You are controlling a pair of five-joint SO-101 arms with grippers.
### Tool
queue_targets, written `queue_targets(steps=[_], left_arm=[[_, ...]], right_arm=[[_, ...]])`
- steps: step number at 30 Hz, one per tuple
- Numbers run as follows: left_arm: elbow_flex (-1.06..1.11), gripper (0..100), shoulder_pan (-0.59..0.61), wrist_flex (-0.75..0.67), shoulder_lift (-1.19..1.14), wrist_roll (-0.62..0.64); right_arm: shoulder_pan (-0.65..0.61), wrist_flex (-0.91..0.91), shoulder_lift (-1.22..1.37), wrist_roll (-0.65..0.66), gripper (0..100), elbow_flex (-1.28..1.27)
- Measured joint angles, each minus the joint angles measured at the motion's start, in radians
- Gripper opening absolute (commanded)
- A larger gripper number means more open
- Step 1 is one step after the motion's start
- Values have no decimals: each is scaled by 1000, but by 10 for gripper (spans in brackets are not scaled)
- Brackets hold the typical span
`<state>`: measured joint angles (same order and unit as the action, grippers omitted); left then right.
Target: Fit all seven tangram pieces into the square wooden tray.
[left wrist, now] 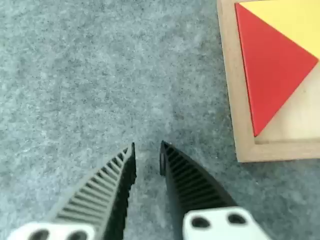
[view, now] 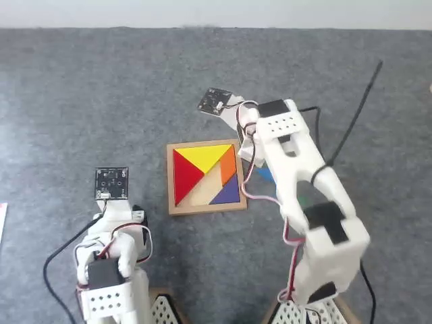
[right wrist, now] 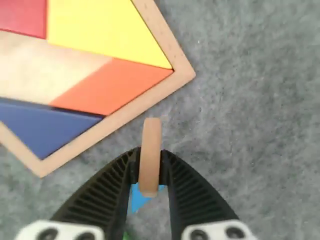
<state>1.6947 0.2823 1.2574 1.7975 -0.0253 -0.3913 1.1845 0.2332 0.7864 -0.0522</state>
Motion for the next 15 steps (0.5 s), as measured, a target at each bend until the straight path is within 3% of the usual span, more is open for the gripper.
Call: queue_targets(steps=[5,15], left_arm=[[0,80,0,0,0,0],[0,80,0,0,0,0]], right_arm=[[-121,21,-94,5,6,-49],[-422,83,-9,107,7,-44]])
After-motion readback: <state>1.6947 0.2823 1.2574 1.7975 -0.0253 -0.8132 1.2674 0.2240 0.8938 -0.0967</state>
